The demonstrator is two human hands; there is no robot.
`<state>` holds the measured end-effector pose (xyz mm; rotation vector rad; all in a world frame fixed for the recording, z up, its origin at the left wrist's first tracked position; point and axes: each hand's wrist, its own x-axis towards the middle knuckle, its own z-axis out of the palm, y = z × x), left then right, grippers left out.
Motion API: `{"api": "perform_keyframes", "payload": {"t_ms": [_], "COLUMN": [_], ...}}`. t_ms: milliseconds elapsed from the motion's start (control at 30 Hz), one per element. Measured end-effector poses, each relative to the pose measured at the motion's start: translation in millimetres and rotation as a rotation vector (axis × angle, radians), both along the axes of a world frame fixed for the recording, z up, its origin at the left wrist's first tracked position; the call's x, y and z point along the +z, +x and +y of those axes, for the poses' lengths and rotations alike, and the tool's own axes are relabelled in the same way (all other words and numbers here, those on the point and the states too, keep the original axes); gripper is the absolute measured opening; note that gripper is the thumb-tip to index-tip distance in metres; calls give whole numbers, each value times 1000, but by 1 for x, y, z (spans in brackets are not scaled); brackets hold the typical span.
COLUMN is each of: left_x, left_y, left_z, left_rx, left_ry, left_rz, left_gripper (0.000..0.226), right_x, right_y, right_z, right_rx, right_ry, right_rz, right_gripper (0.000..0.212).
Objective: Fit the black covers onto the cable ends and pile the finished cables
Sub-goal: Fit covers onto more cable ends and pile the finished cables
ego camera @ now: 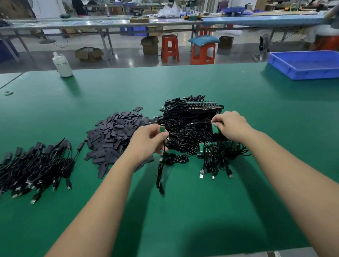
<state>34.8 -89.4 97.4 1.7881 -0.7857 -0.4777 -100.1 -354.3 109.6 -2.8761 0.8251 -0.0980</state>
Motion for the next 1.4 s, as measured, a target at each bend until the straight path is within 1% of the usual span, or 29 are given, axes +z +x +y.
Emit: {"api": "perform_keyframes", "payload": {"t_ms": [33, 67, 100, 133, 167, 200, 233, 300, 333, 367, 400, 433, 500, 567, 600, 667, 767, 833, 933, 1000, 1033, 1100, 1133, 1200, 1233, 1267, 1300, 1333, 1400], "left_x": [0, -1, -2, -2, -3, -5, -7, -11, -14, -18, -23, -28, -39, -48, -53, -60, -71, -76, -84, -89, -92, -95, -97, -97, -98, -101, -106, -110, -118], "left_y": [-2, -4, -5, -5, -6, -6, -7, -11, -13, -14, -15, -14, -10, -3, 1, 5, 10, 10, 8, 2, 0, 0, 4, 15, 22, 31, 40, 48, 59], "left_z": [0, -1, -1, -2, -3, -5, -8, -13, -16, -18, -18, -18, -13, -5, 1, 14, 34, 42, 50, 52, 52, 52, 55, 68, 78, 90, 102, 114, 132], "left_rx": [-16, -24, -24, -17, -7, 4, 13, 40, 66, 95, 123, 147, 172, 165, 146, 99, 82, 100, 155, 172, 179, 219, 275, 463, 560, 638, 695, 728, 742], "left_ry": [-1, -6, -11, -20, -37, -67, -112, -206, -228, -228, -210, -183, -97, 19, 66, 145, 259, 272, 241, 221, 230, 274, 298, 387, 441, 492, 546, 602, 661], "left_rz": [6, 12, 13, 16, 36, 86, 162, 320, 367, 387, 380, 354, 267, 191, 190, 212, 180, 249, 402, 453, 426, 247, 118, -200, -338, -422, -448, -421, -290], "left_gripper": [20, 22, 24, 25, 25, 23, 18, 11, 15, 20, 23, 25, 25, 26, 26, 28, 30, 31, 32, 32, 32, 31, 26, 16, 14, 18, 26, 36, 50], "right_x": [-4, -7, -11, -14, -15, -15, -16, -22, -27, -34, -42, -49, -62, -71, -75, -83, -97, -107, -119, -126, -130, -136, -137, -137, -138, -138, -138, -139, -140], "right_y": [0, 0, 1, 1, 2, 5, 9, 20, 24, 27, 29, 29, 29, 29, 28, 29, 32, 34, 38, 40, 42, 41, 41, 39, 39, 37, 36, 34, 33], "right_z": [0, 0, 3, 9, 19, 33, 50, 90, 108, 123, 134, 142, 148, 145, 144, 147, 159, 168, 177, 180, 181, 181, 180, 173, 170, 167, 165, 163, 160], "right_rx": [-12, -4, 21, 57, 96, 124, 126, 76, 34, 9, 9, 21, 46, 73, 82, 79, 122, 160, 128, 99, 83, 19, -26, -86, -94, -95, -92, -89, -81], "right_ry": [-107, -204, -268, -292, -249, -112, 106, 770, 1068, 1258, 1311, 1262, 1074, 948, 913, 877, 824, 804, 855, 859, 869, 955, 1022, 1101, 1121, 1135, 1152, 1169, 1206], "right_rz": [20, -9, -98, -226, -345, -418, -441, -429, -425, -432, -440, -448, -458, -411, -375, -308, -239, -232, -284, -276, -265, -271, -285, -297, -288, -278, -276, -283, -296], "right_gripper": [31, 36, 38, 35, 30, 26, 26, 33, 37, 38, 35, 30, 22, 17, 14, 17, 17, 22, 22, 23, 23, 24, 26, 28, 29, 28, 28, 27, 28]}}
